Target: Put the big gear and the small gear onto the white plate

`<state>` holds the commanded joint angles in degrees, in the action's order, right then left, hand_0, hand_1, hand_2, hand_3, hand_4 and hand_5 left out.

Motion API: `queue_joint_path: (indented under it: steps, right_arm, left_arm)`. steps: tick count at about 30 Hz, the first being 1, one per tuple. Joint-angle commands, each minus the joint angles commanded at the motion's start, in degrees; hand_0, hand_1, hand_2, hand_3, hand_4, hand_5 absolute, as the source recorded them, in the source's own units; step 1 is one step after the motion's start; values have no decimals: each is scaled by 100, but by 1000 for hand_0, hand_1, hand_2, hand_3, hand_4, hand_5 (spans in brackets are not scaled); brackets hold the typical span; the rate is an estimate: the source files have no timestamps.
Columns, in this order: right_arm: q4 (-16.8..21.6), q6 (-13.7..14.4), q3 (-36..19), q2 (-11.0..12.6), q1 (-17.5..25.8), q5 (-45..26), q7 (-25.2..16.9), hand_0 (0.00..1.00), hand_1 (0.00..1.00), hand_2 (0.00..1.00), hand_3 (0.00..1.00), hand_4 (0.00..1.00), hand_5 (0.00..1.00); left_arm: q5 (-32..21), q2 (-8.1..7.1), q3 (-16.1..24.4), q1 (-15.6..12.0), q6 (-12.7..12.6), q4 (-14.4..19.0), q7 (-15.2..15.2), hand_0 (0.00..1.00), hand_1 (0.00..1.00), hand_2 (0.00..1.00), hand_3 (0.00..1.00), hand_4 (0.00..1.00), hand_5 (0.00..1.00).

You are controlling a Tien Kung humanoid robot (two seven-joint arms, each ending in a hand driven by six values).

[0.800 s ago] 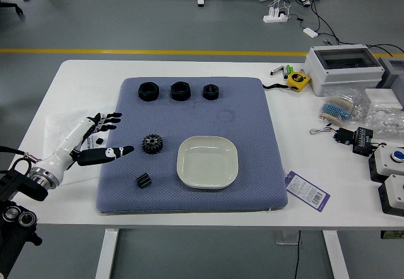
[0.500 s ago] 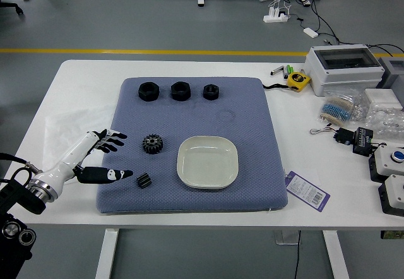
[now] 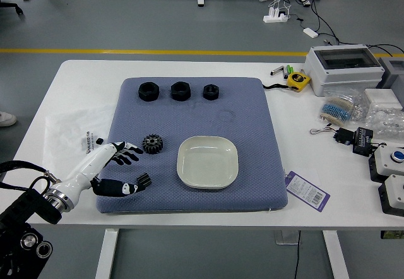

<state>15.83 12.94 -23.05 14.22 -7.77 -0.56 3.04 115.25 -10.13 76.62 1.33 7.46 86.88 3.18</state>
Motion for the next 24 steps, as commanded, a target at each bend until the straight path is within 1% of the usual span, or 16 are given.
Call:
queue_joint_path:
  steps: [1,5,10,12,13,18,19,24]
  right_arm:
    - [0,-1,1,1,-3,-1,-1,653,647,734,585,843,685]
    - [-2,-1,2,5,-15,0,-4,653,647,734,585,843,685]
    - [-2,3,9,9,-31,-16,-11,653,647,734,584,842,685]
    - [-3,5,13,11,-36,-23,-16,653,647,734,584,842,685]
    - [-3,7,12,12,-38,-23,-17,651,647,734,584,842,685]
    - [-4,10,11,17,-47,-21,-22,651,647,734,584,842,685]
    - [-4,10,11,17,-48,-19,-22,652,647,734,584,843,685]
    - [-5,11,-1,19,-50,3,-17,652,647,734,584,843,685]
  left_arm:
    - [36,10,-44,31,-23,-29,-20,510,578,633,724,998,165]
    - [203,22,-276,203,-86,-195,-150,510,578,633,724,998,165]
    - [417,-23,-608,486,-96,-395,-272,499,578,633,721,998,161]
    - [489,-38,-679,559,-86,-443,-327,499,578,633,721,998,161]
    - [518,-50,-725,595,-85,-467,-355,469,567,618,701,994,151]
    - [584,-92,-905,708,-168,-592,-377,469,567,618,701,994,151]
    - [592,-94,-920,719,-179,-610,-375,387,467,532,610,899,112]
    - [678,-82,-966,789,-214,-768,-370,387,467,532,610,899,112]
